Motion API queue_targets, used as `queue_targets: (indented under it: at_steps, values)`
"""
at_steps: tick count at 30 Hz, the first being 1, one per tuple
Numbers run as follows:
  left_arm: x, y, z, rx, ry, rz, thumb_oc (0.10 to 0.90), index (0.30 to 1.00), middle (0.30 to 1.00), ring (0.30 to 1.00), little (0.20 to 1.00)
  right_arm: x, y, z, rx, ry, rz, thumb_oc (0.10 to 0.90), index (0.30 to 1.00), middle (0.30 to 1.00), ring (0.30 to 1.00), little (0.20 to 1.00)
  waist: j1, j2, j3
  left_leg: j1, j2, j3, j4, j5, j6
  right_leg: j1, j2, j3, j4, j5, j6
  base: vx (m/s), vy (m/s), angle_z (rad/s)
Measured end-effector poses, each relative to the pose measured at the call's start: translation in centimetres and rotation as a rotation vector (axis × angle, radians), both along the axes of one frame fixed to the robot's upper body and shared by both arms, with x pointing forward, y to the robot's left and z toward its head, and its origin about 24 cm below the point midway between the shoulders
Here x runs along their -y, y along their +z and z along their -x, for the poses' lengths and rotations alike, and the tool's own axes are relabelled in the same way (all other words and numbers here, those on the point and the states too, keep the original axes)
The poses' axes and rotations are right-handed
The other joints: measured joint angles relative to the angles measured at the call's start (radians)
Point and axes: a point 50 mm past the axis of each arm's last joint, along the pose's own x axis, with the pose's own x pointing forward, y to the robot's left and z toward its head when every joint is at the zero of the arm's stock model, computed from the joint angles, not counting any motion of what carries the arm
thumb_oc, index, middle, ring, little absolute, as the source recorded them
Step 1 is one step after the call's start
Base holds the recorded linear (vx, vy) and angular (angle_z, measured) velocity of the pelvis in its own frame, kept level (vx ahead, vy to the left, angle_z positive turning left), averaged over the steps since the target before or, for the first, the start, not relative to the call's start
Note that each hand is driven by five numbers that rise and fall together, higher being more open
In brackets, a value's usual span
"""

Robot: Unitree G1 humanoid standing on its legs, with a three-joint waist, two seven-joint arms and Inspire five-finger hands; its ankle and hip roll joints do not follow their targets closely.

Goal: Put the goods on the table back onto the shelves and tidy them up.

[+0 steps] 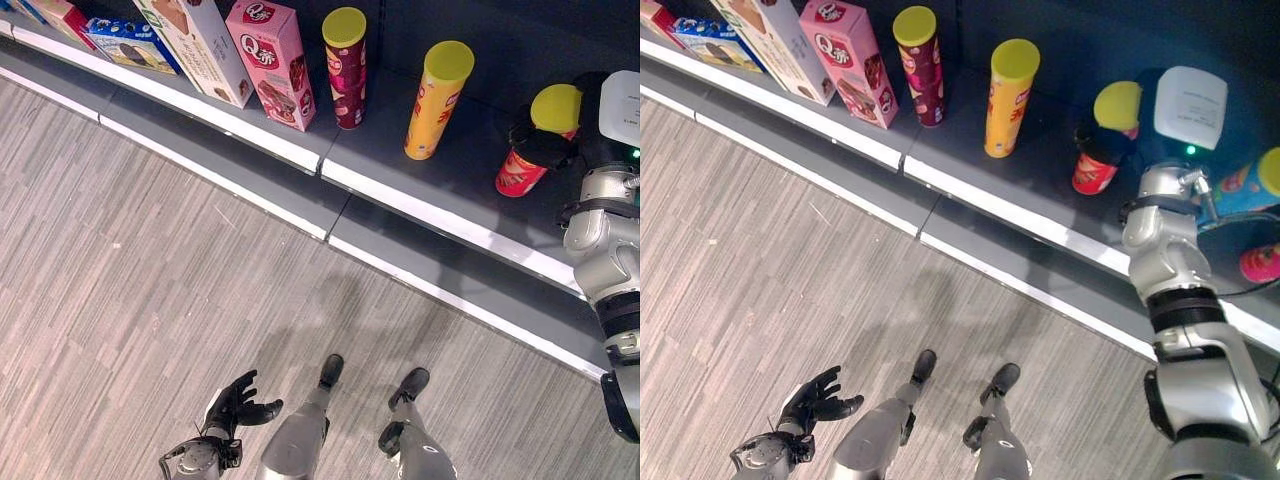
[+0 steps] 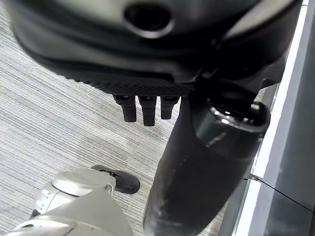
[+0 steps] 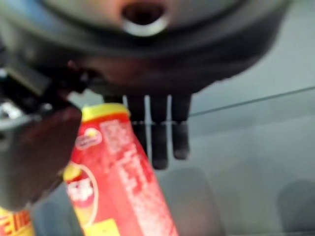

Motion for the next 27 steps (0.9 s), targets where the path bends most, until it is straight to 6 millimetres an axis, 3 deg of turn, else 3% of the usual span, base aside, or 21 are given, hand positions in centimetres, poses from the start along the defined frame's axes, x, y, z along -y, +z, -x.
queue_targets:
  at_steps: [27]
  values:
    - [-0.2,-0.2,0.3,-0.007,0.020,-0.018,0.800,0.900,0.900,0.900,0.900,-0.7,-1.4,-0.5,0.012,0.034,-0.095,0.400,0.300,0.300,0.300,0.300,-0.007,-0.002,0.000,-0.002,0.001,0.012,0.001,0.000,0.000,-0.007,0.002,0.010,0.000,0.004,-0.003,0.00,0.001,-0.01]
